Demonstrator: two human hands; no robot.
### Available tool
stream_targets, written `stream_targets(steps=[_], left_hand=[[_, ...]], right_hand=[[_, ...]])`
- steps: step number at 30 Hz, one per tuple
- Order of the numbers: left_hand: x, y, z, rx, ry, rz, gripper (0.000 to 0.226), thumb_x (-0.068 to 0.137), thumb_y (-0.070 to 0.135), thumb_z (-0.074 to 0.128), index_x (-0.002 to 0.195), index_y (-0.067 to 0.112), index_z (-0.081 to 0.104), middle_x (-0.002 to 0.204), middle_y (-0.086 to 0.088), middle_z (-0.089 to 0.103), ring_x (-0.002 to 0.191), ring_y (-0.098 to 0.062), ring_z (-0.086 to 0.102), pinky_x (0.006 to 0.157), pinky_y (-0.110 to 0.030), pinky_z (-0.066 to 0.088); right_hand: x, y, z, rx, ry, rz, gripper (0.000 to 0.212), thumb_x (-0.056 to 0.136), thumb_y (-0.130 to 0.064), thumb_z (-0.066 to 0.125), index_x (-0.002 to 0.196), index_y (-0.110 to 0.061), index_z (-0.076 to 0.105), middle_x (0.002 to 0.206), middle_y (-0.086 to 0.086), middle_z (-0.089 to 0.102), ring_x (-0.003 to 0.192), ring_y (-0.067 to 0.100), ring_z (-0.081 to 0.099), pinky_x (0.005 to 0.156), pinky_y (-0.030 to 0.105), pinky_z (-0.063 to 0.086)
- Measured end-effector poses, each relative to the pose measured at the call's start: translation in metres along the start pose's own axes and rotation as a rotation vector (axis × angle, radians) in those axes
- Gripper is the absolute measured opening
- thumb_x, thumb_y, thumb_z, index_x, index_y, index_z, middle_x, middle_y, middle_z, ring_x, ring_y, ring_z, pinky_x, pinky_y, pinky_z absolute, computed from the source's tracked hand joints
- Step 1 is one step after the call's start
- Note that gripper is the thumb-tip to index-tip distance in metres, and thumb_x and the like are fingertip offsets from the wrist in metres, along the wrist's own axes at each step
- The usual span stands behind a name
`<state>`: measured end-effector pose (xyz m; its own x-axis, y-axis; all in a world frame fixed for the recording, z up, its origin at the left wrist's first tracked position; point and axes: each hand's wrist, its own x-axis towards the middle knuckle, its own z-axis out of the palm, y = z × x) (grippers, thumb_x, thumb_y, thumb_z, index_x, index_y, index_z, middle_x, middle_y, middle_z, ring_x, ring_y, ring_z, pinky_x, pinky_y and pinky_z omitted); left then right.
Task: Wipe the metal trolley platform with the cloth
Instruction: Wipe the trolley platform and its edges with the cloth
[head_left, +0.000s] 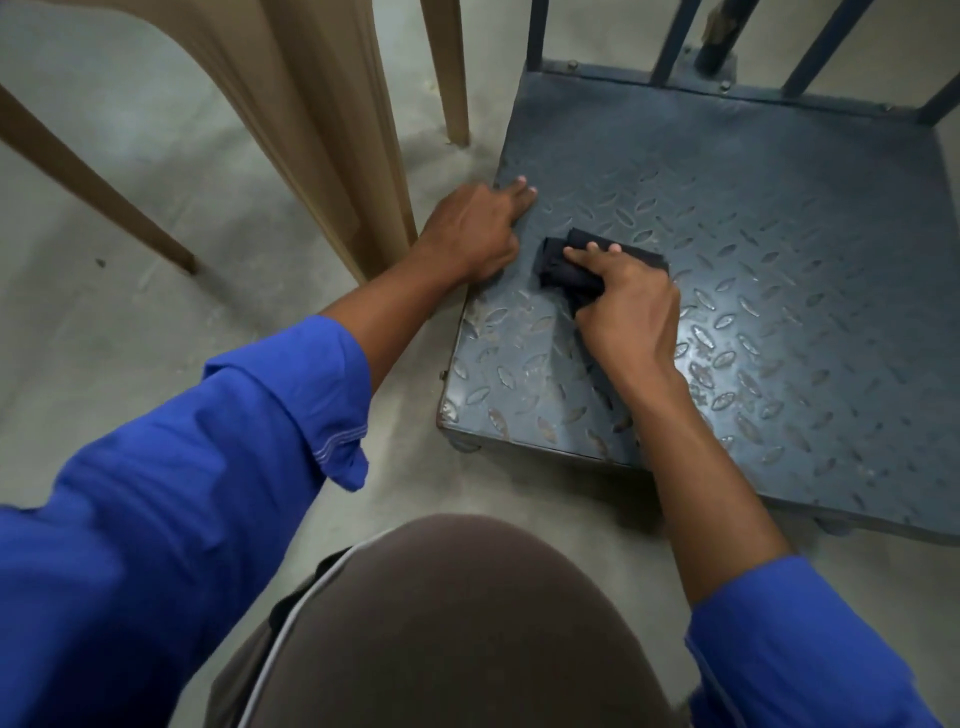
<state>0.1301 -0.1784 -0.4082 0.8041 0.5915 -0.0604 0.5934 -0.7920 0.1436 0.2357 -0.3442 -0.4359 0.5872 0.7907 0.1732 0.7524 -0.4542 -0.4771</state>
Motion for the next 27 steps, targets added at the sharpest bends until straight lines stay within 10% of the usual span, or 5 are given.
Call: stream_targets(steps=[10, 15, 27], left_hand=[[0.055, -0.028, 0.001, -0.114, -0.070, 0.137, 0.074, 0.095, 0.006, 0.036, 0.167, 0.021, 0.025, 0.174, -0.004, 0.019, 0.161, -0.030, 0.016, 0.125, -0.042, 0.018], [0.065, -0.032, 0.022, -0.308, 0.028, 0.136, 0.069, 0.100, 0.001, 0.035, 0.167, 0.012, 0.021, 0.175, -0.006, 0.014, 0.163, -0.026, 0.003, 0.131, -0.039, 0.001], [0.085, -0.039, 0.031, -0.302, 0.051, 0.120, 0.058, 0.110, 0.028, 0.031, 0.167, 0.020, 0.021, 0.176, 0.002, 0.012, 0.163, -0.021, -0.001, 0.130, -0.052, 0.005]], right_hand=[[0.048, -0.010, 0.021, -0.049, 0.059, 0.085, 0.057, 0.092, -0.004, 0.059, 0.143, -0.030, 0.062, 0.146, 0.008, 0.060, 0.135, 0.031, 0.056, 0.110, 0.041, 0.045], [0.059, -0.029, 0.029, -0.048, -0.069, 0.023, 0.064, 0.093, -0.002, 0.053, 0.154, -0.021, 0.050, 0.163, 0.010, 0.041, 0.153, 0.033, 0.032, 0.126, 0.043, 0.021], [0.003, -0.006, 0.013, 0.080, -0.016, 0.096, 0.077, 0.076, 0.007, 0.060, 0.148, -0.021, 0.058, 0.160, 0.005, 0.046, 0.154, 0.025, 0.032, 0.129, 0.032, 0.011]])
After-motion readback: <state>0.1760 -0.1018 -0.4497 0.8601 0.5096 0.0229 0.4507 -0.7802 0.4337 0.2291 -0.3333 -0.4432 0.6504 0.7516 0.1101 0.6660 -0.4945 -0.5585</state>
